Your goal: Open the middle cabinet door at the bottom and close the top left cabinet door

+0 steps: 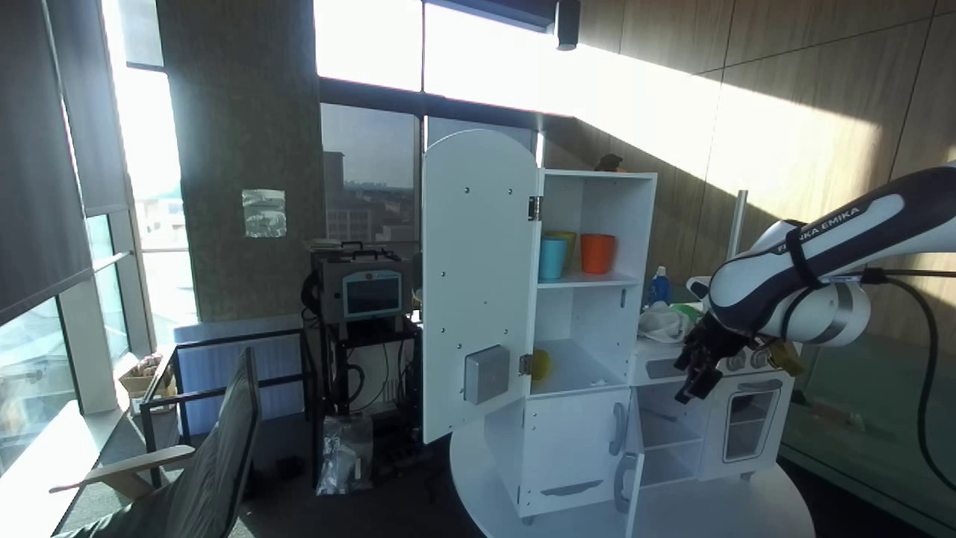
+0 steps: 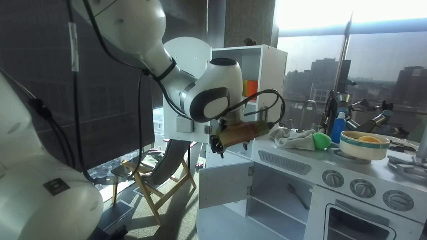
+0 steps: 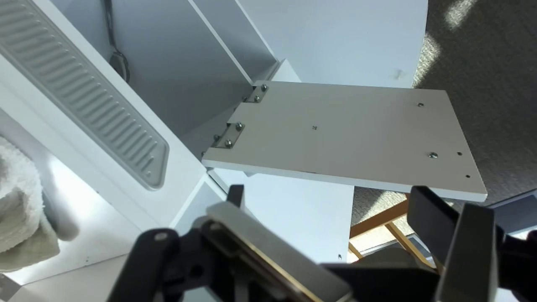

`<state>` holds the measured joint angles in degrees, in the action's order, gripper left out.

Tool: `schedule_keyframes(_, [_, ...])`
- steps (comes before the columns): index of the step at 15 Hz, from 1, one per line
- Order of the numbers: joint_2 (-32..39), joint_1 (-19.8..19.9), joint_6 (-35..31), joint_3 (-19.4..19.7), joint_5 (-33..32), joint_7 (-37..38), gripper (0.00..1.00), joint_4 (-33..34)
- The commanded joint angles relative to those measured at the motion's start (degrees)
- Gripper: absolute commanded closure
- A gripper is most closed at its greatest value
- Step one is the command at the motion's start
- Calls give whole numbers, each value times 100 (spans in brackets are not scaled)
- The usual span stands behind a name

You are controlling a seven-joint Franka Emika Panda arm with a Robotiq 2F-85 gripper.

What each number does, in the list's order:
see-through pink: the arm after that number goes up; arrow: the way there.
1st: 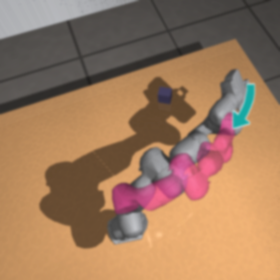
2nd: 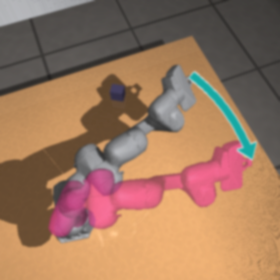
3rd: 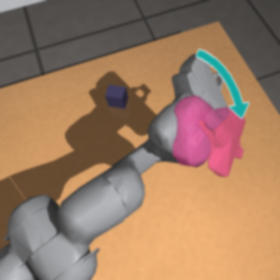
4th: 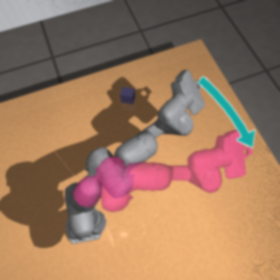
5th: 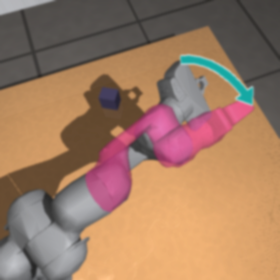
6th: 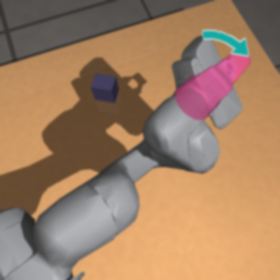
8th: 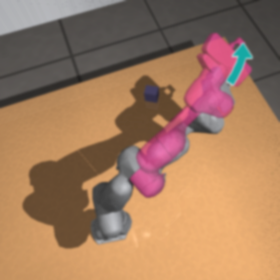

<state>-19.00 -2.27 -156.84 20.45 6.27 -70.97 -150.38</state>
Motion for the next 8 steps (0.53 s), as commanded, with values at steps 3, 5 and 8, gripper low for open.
schedule_keyframes(3, [-1,68,14,-76,27,-9,0,3])
schedule_keyframes(5, [-1,68,14,-76,28,-11,0,3])
schedule_keyframes(8, [-366,-60,37,-144,86,-118,0,-180])
